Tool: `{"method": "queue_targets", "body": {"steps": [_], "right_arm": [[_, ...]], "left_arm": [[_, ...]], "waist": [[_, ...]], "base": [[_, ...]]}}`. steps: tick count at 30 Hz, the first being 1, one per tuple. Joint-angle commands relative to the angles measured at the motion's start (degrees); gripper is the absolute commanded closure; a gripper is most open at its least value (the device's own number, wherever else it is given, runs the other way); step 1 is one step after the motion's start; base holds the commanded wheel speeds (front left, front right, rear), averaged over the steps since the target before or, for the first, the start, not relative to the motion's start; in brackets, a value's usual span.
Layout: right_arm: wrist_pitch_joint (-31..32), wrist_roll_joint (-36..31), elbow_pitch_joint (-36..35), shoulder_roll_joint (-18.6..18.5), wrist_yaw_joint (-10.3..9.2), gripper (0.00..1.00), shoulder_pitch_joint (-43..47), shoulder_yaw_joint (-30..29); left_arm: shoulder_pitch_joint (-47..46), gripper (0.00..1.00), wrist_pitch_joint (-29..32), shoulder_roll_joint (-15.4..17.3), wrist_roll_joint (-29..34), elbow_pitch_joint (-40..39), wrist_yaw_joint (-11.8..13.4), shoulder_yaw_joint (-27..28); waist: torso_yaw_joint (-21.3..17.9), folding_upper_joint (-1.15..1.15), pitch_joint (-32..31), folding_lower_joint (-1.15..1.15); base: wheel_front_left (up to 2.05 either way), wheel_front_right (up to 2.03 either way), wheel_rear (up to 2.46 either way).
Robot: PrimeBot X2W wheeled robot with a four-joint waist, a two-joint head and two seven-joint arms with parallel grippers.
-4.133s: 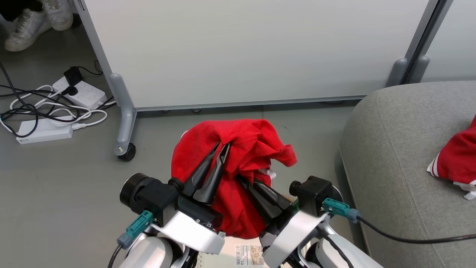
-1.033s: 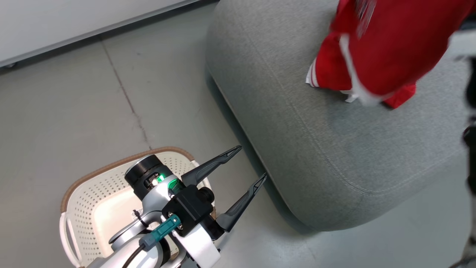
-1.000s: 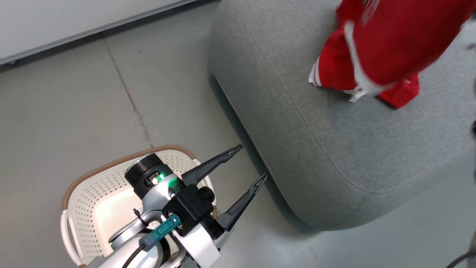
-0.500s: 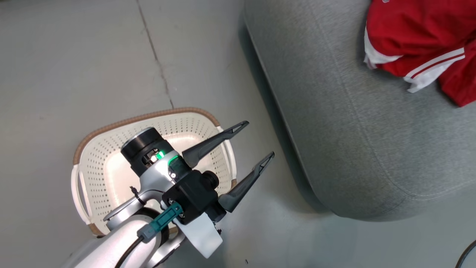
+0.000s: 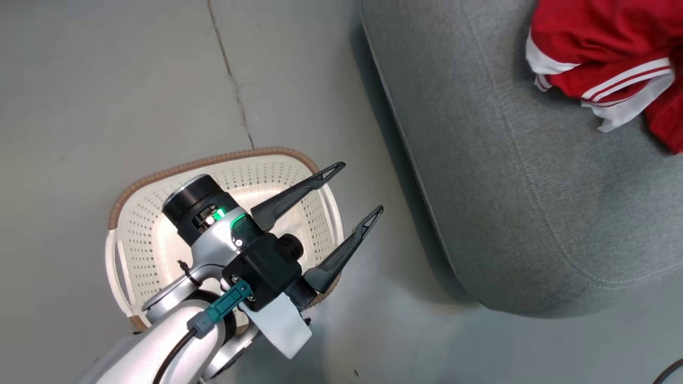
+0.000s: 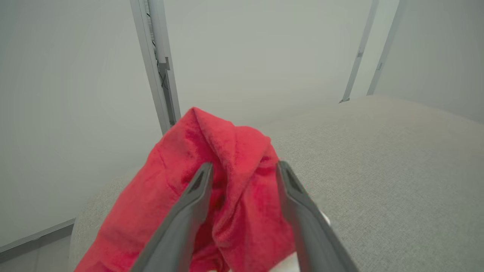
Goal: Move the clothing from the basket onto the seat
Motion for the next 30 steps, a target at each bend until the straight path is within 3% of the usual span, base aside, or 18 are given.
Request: {"method": "queue_targets", "body": {"steps": [1,12,30], "right_arm": [[-0.4,-0.5,-0.7,0.1,0.04,0.0,1.7,0.2],[-0.4,-1.9,-8.1,2.1,0.04,0.0,14.6,3.9],[3.1,-3.6,-36.5,9.4,0.04,0.0,35.8,7.7]], "left_arm": [[1.1,0.0,-0.6,-0.2,-0.6,0.6,0.5,0.0],[8.1,0.0,-4.6,-2.7,-4.1,4.3,4.0,0.0],[15.4,0.0,-11.0,-4.1,-9.7,7.9,13.0,8.2]], "waist": [[-0.1,0.0,-2.6,0.0],[1.4,0.0,-13.7,0.0],[11.8,0.0,-22.6,0.0]], "base": [[0.0,0.0,0.0],[0.0,0.0,0.0],[0.0,0.0,0.0]]}}
